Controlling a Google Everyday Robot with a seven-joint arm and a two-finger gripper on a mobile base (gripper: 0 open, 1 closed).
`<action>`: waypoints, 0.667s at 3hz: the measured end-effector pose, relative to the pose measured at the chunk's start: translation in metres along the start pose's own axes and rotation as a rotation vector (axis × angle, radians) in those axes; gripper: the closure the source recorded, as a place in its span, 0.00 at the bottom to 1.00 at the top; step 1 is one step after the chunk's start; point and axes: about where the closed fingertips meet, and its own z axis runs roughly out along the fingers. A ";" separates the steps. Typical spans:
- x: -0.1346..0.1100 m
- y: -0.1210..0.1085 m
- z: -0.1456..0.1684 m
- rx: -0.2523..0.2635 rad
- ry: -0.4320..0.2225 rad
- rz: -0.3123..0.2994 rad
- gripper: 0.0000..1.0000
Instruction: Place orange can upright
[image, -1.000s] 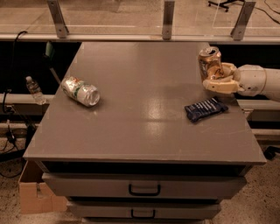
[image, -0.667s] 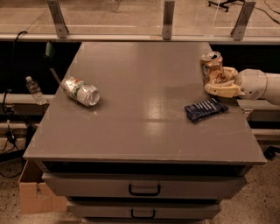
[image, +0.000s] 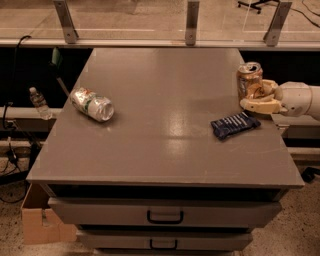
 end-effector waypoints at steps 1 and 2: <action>0.007 0.000 -0.011 0.007 0.016 0.003 0.37; 0.012 0.001 -0.017 0.014 0.023 0.009 0.13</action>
Offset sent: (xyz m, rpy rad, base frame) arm -0.0123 -0.0401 -0.0234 -0.0328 0.0282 -0.0295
